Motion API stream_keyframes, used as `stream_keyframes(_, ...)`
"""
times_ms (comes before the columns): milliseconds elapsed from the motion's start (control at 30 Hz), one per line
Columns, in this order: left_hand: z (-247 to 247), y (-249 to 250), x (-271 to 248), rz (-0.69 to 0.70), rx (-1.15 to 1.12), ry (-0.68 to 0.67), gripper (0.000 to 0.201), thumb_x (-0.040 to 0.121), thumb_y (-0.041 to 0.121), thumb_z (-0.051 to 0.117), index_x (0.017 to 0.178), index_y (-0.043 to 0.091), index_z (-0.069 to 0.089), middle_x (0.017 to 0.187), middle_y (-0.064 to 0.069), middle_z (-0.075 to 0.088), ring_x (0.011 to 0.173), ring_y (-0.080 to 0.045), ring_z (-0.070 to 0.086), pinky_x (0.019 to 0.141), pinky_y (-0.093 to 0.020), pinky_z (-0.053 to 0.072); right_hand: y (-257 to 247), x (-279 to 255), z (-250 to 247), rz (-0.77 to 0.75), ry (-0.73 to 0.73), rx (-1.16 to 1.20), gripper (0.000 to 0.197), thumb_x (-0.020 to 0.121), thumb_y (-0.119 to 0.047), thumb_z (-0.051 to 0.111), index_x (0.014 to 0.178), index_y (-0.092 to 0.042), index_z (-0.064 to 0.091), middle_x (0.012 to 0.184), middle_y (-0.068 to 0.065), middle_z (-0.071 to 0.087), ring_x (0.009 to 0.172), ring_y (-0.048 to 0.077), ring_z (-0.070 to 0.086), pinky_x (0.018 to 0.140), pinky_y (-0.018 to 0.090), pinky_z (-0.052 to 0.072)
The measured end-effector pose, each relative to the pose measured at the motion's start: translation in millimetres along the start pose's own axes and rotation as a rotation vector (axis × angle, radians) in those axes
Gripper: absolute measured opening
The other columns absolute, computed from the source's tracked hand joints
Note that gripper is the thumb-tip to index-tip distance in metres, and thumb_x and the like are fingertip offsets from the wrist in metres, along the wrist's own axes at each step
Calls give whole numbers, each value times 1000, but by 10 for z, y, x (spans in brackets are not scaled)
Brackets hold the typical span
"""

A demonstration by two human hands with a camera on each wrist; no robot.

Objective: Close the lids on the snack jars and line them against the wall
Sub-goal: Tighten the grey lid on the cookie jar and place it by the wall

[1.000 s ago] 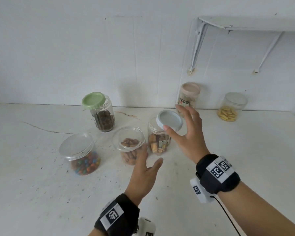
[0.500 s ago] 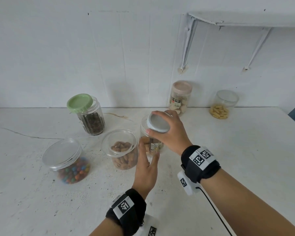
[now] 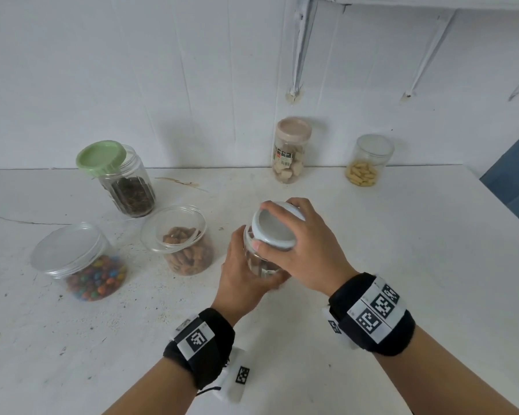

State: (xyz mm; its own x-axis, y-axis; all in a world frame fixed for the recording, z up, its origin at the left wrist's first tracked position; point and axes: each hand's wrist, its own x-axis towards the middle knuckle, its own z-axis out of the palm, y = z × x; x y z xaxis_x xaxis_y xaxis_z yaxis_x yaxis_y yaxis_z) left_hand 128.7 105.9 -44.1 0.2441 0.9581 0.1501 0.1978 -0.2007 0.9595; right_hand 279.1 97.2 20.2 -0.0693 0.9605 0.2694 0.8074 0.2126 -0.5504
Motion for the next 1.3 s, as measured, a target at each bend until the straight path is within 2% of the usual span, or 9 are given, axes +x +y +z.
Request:
stream_keyframes(100, 36, -6, 32, 32, -43, -10, 91, 65, -1, 95, 131, 23, 38, 117, 8, 63, 96, 1, 68, 76, -16, 57, -17, -96, -117, -25, -9, -122, 63, 83, -72, 53, 139, -45, 46, 131, -3, 46, 120, 22, 44, 99, 45, 47)
stream_keyframes(167, 51, 4, 56, 27, -64, 37, 96, 62, 10, 98, 133, 31, 38, 119, 18, 65, 109, -3, 67, 85, -20, 58, -21, -127, -180, -51, -58, -98, 62, 84, -68, 56, 139, -43, 46, 132, -1, 45, 123, 22, 39, 101, 46, 46)
stream_keyframes(300, 116, 48, 69, -4, -91, 90, 94, 59, 29, 92, 136, 24, 38, 117, 30, 65, 109, -2, 68, 86, -19, 57, -2, -126, -219, -61, -112, -21, 59, 87, -60, 62, 140, -42, 44, 137, 1, 42, 128, 22, 34, 104, 46, 46)
stream_keyframes(400, 172, 62, 64, 42, -60, 15, 90, 65, 13, 93, 137, 12, 38, 121, 16, 65, 110, -11, 68, 86, -24, 57, 40, -100, -216, -131, -100, -7, 57, 84, -55, 66, 136, -41, 48, 136, -2, 44, 131, 21, 33, 105, 49, 44)
stream_keyframes(500, 195, 54, 63, 38, -64, -88, 96, 65, -12, 90, 143, 4, 36, 127, -8, 62, 117, -16, 66, 91, -24, 56, 153, -30, -302, -223, -244, 39, 59, 82, -46, 73, 137, -43, 53, 139, -8, 43, 136, 17, 32, 110, 51, 37)
stream_keyframes(667, 166, 165, 107, -77, -48, -214, 95, 63, 3, 96, 140, 22, 45, 127, 0, 66, 119, -13, 66, 94, -22, 55, 295, 165, -571, -301, -561, 120, 64, 82, -34, 80, 139, -45, 55, 146, -8, 43, 139, 10, 35, 118, 42, 30)
stream_keyframes(900, 118, 260, 163, -211, -37, -328, 81, 67, -12, 90, 135, 13, 55, 117, 1, 73, 107, 1, 70, 86, -13, 54, 232, 363, -740, -348, -766, 108, 60, 77, -15, 80, 130, -41, 66, 139, -8, 41, 132, 10, 42, 114, 40, 37)
stream_keyframes(1067, 92, 245, 210, -209, -58, -336, 97, 63, -6, 95, 145, 13, 45, 134, -6, 64, 124, -8, 64, 94, -17, 54, 174, 429, -799, -387, -805, 100, 55, 73, -8, 79, 119, -37, 70, 131, -9, 42, 123, 8, 47, 105, 39, 45)
stream_keyframes(1300, 113, 206, 203, -213, -9, -322, 84, 67, -15, 88, 139, 4, 49, 117, 2, 69, 107, 6, 68, 88, -12, 53, 83, 388, -769, -469, -683, -134, 54, 74, -27, 79, 124, -41, 64, 124, -3, 45, 112, 16, 49, 91, 42, 53)
